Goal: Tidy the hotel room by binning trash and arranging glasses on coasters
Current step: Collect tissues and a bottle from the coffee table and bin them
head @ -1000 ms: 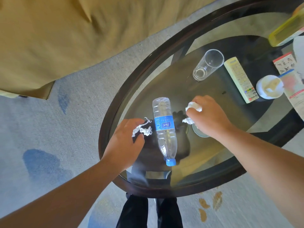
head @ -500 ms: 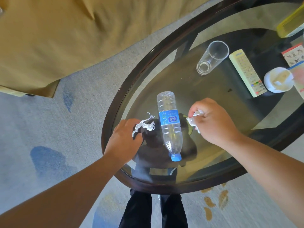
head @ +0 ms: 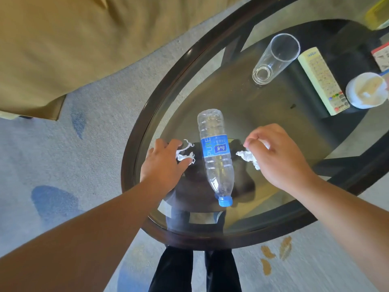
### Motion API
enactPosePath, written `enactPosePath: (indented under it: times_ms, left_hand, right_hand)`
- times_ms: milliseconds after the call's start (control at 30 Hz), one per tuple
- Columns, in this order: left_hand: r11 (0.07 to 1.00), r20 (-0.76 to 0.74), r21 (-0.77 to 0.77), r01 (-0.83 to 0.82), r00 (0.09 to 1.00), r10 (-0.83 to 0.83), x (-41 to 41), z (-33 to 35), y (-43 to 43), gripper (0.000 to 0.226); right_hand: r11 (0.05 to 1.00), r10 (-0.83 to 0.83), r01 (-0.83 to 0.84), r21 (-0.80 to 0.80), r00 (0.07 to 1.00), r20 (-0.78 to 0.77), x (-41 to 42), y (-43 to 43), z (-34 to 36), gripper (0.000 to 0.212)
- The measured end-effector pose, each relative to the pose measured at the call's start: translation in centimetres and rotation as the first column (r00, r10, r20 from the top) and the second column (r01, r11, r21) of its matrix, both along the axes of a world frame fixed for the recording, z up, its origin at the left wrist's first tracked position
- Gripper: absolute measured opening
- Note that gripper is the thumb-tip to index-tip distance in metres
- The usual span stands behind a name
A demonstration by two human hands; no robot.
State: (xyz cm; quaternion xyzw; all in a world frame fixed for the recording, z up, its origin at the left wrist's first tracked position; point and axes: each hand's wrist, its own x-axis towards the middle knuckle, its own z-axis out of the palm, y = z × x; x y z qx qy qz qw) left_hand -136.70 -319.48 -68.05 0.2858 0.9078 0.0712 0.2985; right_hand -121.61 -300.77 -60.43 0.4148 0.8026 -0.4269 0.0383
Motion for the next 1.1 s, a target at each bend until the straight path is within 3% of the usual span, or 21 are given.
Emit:
enactPosePath:
  times_ms: [400,700,933,1100]
  left_hand:
    - [1.000,0.099,0.005,-0.013,0.995,0.012,0.2,0.1,0.5,0.016]
    - [0.958,0.170,0.212,-0.194,0.972,0.159,0.1,7.6,0.6,0.023]
    - [0.899,0.230,0.392,-0.196,0.967,0.111,2.3,15.3,4.4,0.023]
    - [0.807,0.374,0.529,-0.261,0.926,0.055,4.9,19.4,6.8,0.023]
  right_hand:
    - [0.999,-0.033,0.033,0.002,0.999,-0.030,-0.3,0.1,-0.1,0.014]
    - [0.999,-0.043,0.043,0.000,0.998,-0.055,0.3,-0.3,4.0,0.018]
    - [0.994,-0.099,0.092,-0.064,0.989,-0.108,1.3,-1.5,8.5,0.017]
    - [0.981,-0.172,0.154,-0.118,0.973,-0.155,1.8,-1.9,10.8,0.007]
